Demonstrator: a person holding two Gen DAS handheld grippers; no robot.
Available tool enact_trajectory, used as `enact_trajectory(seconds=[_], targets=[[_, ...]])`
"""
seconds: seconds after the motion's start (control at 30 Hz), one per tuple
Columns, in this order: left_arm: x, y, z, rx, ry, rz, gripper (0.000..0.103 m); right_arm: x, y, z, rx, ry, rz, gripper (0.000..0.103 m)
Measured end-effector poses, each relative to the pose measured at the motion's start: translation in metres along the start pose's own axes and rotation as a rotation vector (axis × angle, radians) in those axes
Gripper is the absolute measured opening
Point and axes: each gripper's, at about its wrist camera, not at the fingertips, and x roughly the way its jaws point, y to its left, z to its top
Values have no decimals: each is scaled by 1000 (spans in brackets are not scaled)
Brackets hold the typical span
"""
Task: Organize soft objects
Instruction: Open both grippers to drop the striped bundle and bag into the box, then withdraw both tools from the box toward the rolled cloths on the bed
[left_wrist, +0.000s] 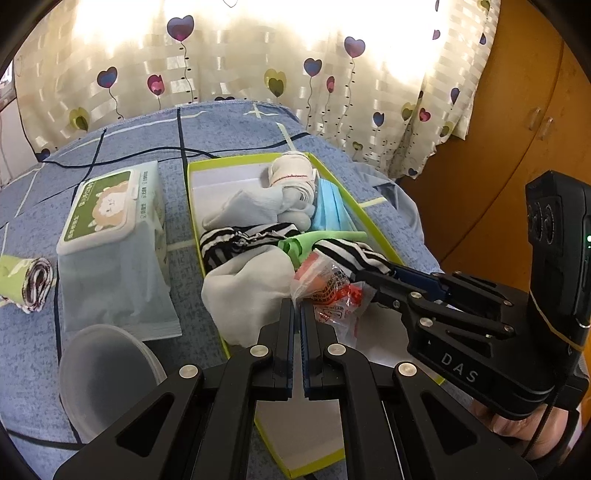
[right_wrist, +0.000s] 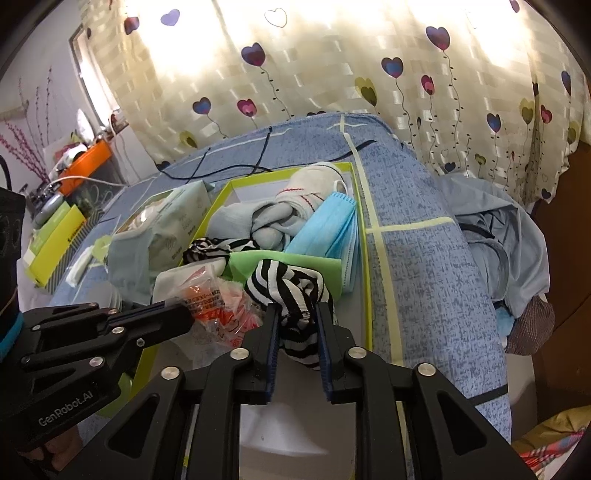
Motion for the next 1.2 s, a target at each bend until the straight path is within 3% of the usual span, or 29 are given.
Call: enact_trajectory(seconds=[0.1, 0.27, 0.6, 1.2], targets=[[-1, 1, -3, -7, 13, -16, 3, -7, -1, -5, 2, -4, -20, 43], [-11, 2, -9, -4, 3, -24, 8, -24, 1, -14, -4, -20, -20, 54], [-39, -3, -15, 19, -65, -44, 21, -49, 17, -21, -25, -60, -18, 55], [-87, 2, -25, 38, -174, -48, 22, -81, 45, -21, -65, -126, -20, 61]])
